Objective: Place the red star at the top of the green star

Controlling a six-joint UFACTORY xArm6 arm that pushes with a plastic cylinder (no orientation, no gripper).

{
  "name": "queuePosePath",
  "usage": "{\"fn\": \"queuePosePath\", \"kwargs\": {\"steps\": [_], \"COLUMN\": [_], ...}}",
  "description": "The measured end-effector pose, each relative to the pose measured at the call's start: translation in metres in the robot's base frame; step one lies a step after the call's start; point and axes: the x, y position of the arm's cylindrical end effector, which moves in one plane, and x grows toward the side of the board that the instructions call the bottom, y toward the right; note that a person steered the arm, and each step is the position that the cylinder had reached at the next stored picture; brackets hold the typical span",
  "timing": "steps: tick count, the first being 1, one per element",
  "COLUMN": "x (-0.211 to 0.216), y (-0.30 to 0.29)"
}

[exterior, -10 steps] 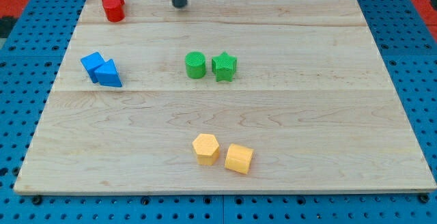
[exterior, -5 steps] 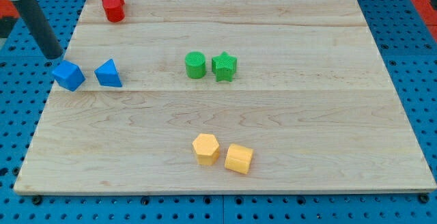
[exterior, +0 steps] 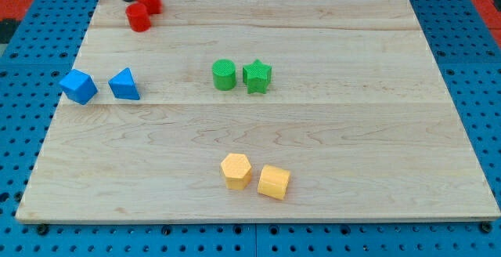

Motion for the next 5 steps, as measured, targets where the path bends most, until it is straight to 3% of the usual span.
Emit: {"fn": "queuePosePath", "kwargs": {"steps": [1, 2, 3, 4, 5], "x": [0.039, 0.035, -0.003, -0.005, 0.044], "y": [0.042, 0.021, -0.019, 0.087, 0.205]}}
